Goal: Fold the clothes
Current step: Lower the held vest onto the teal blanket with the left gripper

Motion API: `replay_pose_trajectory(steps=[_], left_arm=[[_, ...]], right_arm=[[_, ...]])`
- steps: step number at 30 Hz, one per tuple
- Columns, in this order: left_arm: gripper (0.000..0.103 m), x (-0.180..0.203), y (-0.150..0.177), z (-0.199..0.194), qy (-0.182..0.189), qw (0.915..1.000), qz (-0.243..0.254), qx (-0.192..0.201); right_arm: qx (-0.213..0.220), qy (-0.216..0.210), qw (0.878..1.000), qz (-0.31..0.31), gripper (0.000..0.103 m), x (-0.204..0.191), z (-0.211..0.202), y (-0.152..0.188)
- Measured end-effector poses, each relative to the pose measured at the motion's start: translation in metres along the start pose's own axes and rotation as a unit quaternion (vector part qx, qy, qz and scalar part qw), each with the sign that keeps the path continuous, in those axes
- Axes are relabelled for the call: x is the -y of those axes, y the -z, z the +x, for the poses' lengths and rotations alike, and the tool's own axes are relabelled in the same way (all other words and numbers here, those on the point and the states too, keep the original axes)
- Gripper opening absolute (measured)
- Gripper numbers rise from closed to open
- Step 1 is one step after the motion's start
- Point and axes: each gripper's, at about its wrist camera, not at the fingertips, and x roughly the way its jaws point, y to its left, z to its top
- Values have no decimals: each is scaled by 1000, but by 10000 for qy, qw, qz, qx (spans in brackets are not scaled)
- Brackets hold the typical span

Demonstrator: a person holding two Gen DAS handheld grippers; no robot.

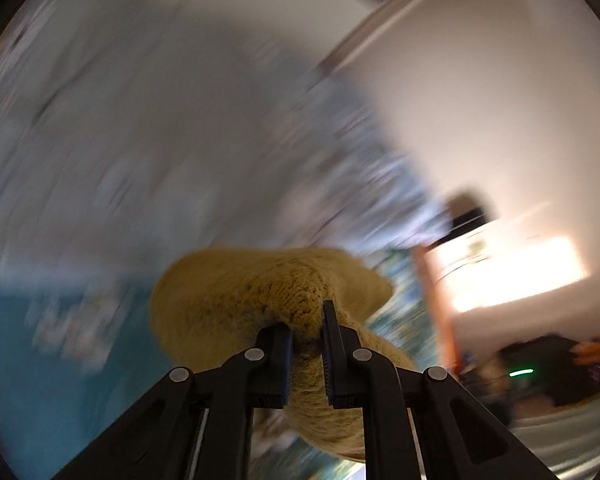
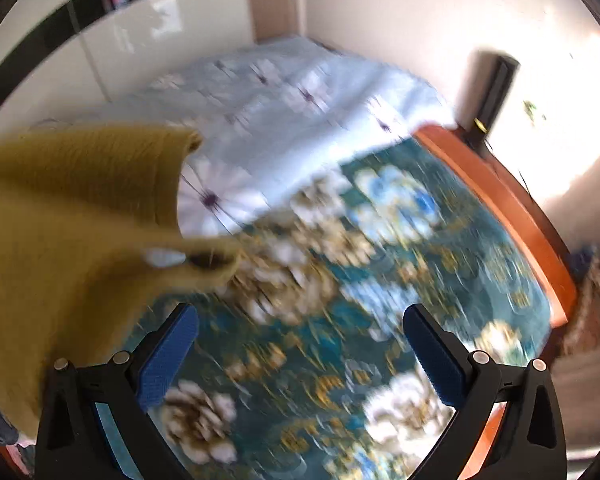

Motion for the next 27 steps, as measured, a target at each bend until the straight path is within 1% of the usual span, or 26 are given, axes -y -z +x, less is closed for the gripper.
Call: replay_pose_trajectory(steps=[1,2,3,5,6,9,11,12,14,16,17,18,19,20,21,22,23,25,26,27], left_arm=[[13,-23,13,19,-285,9989,-248,-284],[13,-47,26,39,-570,9955,-496,-566],[13,-69,39,57,-864,9901,-724,-835],[13,-100,67,72,-1606,9767,-863,-1136],[13,-109,77,70,-1784,9734,-864,-1149],[13,-131,96,59,-1806,9706,-1244,-990],[14,-137,94,54,-1774,9673,-1573,-897],[16,-139,93,52,-1753,9656,-1720,-856],[18,-137,92,47,-1645,9675,-1701,-896],[22,-126,92,50,-1736,9700,-1415,-946],[30,-121,93,50,-1837,9703,-1248,-957],[39,-112,95,50,-1910,9714,-1106,-879],[42,-104,97,50,-1983,9721,-963,-801],[48,-96,98,50,-2054,9726,-819,-723],[60,-87,101,51,-2120,9729,-662,-646],[67,-68,109,56,-2133,9744,-392,-596],[73,-50,117,66,-2097,9756,-138,-640],[74,-9,136,103,-1882,9757,562,-969],[74,9,152,122,-1795,9726,875,-1187],[74,28,164,143,-1758,9676,1156,-1398]], right_arm=[[-134,-16,9999,38,102,7,3,11],[-256,-58,9996,51,102,10,6,22],[-367,-100,9993,46,102,11,9,31],[-551,-192,9983,-10,102,7,12,48],[-623,-255,9977,-49,102,3,14,55],[-712,-476,9961,-190,102,-9,13,73],[-732,-624,9950,-271,102,-14,13,78],[-720,-668,9948,-275,102,-15,13,80],[-701,-777,9943,-195,102,-16,14,82],[-696,-946,9931,14,102,-12,15,83],[-707,-1073,9916,168,102,-9,17,82],[-746,-1207,9894,313,102,-5,20,80],[-787,-1306,9875,403,102,-3,23,79],[-825,-1420,9854,456,102,-1,26,78],[-853,-1542,9832,475,102,0,30,77],[-866,-1615,9820,461,102,1,32,78],[-908,-1686,9805,444,102,2,35,80],[-1085,-1823,9763,435,102,4,44,84],[-1179,-1817,9752,457,102,6,49,87],[-1255,-1758,9751,507,102,11,53,92]])
